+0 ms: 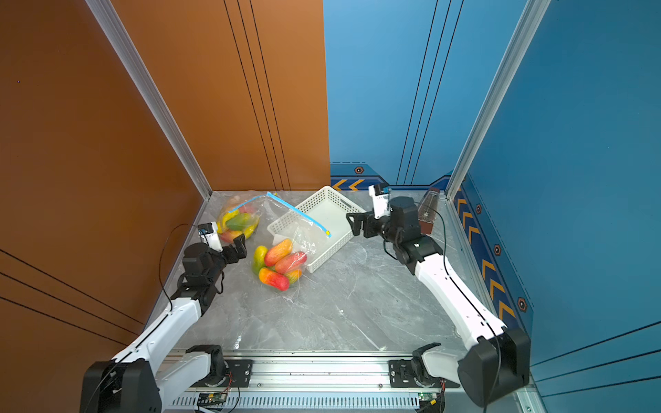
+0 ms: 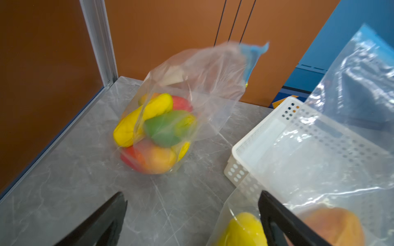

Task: Place the mango in a zip-top bag and seal the zipper
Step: Reset both arms

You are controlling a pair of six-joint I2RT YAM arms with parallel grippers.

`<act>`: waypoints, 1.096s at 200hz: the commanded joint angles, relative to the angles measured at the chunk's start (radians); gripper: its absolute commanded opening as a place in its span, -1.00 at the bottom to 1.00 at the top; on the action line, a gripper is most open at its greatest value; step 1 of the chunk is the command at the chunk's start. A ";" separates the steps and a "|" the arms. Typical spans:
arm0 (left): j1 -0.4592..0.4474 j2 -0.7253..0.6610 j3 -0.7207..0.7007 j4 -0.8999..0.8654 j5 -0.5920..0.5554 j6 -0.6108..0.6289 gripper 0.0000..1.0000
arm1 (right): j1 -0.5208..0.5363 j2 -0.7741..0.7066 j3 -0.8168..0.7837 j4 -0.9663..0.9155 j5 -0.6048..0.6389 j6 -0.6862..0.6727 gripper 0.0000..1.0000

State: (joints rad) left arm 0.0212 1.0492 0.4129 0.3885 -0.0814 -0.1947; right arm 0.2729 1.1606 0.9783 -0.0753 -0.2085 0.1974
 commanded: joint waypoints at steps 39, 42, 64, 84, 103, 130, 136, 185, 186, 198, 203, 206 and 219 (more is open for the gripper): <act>-0.012 0.299 -0.031 0.290 -0.033 0.145 0.97 | -0.205 -0.039 -0.538 0.492 0.331 -0.168 1.00; -0.021 0.310 -0.026 0.295 -0.049 0.153 0.97 | -0.215 -0.029 -0.552 0.515 0.332 -0.168 1.00; -0.007 0.500 -0.056 0.550 -0.031 0.149 0.97 | -0.267 0.103 -0.611 0.676 0.349 -0.189 1.00; -0.018 0.472 -0.089 0.564 -0.025 0.161 0.97 | -0.276 0.162 -0.558 0.632 0.358 -0.166 1.00; -0.015 0.474 -0.089 0.569 0.014 0.181 0.96 | -0.307 0.183 -0.557 0.655 0.317 -0.122 1.00; -0.082 0.477 -0.087 0.568 -0.005 0.258 0.97 | -0.282 0.212 -0.609 0.811 0.224 -0.147 1.00; -0.080 0.480 -0.084 0.568 0.016 0.263 0.97 | -0.267 0.263 -0.666 0.942 0.207 -0.174 1.00; -0.030 0.507 -0.030 0.511 0.071 0.223 0.97 | -0.246 0.355 -0.588 0.914 0.388 -0.120 1.00; -0.027 0.508 -0.027 0.505 0.065 0.216 0.97 | -0.244 0.361 -0.594 0.931 0.392 -0.122 1.00; -0.012 0.504 -0.023 0.492 0.060 0.191 0.97 | -0.239 0.351 -0.591 0.880 0.397 -0.123 1.00; -0.013 0.503 -0.023 0.493 0.059 0.190 0.97 | -0.242 0.352 -0.585 0.892 0.393 -0.122 1.00; -0.015 0.501 -0.027 0.493 0.055 0.191 0.96 | -0.240 0.362 -0.592 0.921 0.395 -0.124 1.00; -0.017 0.496 -0.029 0.493 0.053 0.193 0.97 | -0.236 0.351 -0.588 0.884 0.403 -0.126 1.00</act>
State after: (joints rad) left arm 0.0036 1.5467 0.3729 0.9081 -0.0467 0.0185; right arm 0.0338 1.5242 0.3729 0.8387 0.1463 0.0517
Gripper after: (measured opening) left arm 0.983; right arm 0.998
